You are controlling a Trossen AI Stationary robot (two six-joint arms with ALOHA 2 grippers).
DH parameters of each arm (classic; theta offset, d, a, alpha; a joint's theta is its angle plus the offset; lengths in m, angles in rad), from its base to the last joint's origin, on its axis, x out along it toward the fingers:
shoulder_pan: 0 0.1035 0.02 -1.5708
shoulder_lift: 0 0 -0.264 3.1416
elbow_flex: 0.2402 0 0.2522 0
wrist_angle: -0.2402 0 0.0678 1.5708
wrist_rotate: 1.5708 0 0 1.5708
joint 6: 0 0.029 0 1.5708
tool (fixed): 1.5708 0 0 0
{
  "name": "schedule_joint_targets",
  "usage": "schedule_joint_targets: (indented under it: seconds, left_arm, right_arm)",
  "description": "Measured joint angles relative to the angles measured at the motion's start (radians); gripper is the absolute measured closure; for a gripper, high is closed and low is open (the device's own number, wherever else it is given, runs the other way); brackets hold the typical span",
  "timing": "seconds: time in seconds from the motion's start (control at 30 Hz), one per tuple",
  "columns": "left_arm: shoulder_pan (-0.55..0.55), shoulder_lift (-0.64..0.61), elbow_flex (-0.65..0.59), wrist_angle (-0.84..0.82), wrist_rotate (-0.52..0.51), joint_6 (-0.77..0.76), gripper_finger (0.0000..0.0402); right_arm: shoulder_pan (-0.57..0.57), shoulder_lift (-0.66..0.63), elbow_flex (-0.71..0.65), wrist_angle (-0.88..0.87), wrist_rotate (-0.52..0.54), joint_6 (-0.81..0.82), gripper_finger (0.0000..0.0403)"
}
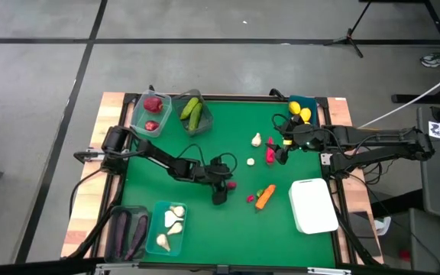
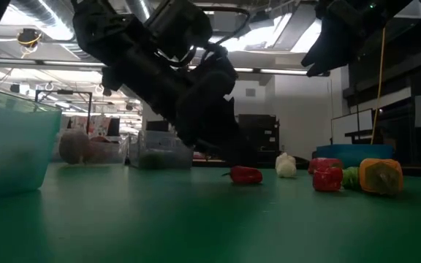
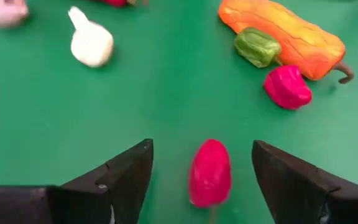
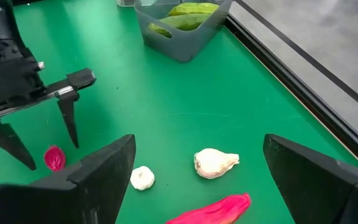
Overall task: Sort produce into baskets
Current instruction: Put the small red chili pepper into the white bin
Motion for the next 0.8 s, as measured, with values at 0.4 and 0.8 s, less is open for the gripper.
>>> schedule_joint_targets:
  seconds: [0.4,0.8]
  left_arm:
    - [0.029,0.044,-0.001,0.035,0.093,-0.065,0.0136]
    - [0.046,0.042,0.000,0.007,0.101,0.032,0.0197]
  right_arm:
    - [0.000,0.000,0.000,-0.052,-0.019,0.001,0.0052]
    - [0.000,0.000,0.000,-0.061,-0.019,0.000,0.0052]
